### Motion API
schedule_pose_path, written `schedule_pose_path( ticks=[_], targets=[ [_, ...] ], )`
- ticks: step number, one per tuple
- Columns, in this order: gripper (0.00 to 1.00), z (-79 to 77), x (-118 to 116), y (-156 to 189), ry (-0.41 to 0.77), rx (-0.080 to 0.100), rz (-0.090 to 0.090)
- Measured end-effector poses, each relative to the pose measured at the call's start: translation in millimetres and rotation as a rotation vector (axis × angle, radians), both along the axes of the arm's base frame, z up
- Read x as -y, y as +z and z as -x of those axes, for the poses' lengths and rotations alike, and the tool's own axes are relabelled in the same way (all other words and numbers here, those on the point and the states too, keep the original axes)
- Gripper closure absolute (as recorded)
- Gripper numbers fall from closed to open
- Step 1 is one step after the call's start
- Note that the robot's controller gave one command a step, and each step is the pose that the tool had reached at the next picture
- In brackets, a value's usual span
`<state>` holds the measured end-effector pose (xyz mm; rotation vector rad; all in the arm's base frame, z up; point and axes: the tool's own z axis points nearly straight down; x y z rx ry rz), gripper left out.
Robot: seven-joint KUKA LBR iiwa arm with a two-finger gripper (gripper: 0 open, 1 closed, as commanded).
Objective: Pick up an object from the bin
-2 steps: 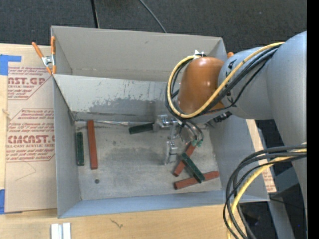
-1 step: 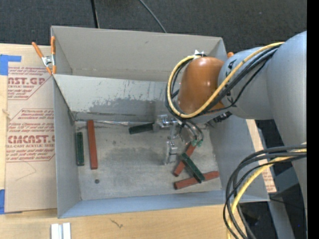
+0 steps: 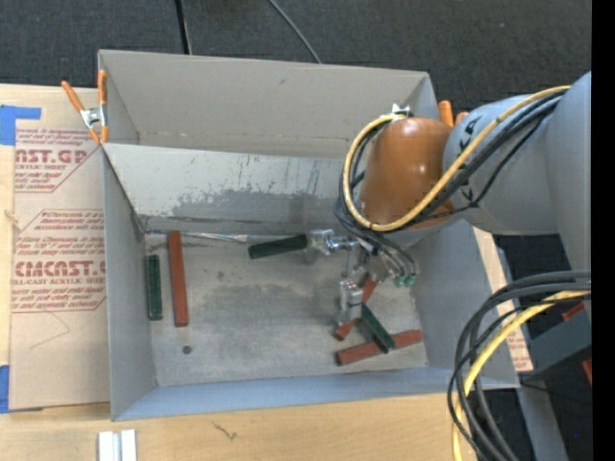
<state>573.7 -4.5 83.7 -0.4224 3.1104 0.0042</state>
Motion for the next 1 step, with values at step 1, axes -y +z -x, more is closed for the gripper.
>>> schedule_pose_path(
  ticks=[1],
  targets=[
    [0.0, 62.9, 16.0, 3.9, 0.158, -0.002, 0.003]
  ],
)
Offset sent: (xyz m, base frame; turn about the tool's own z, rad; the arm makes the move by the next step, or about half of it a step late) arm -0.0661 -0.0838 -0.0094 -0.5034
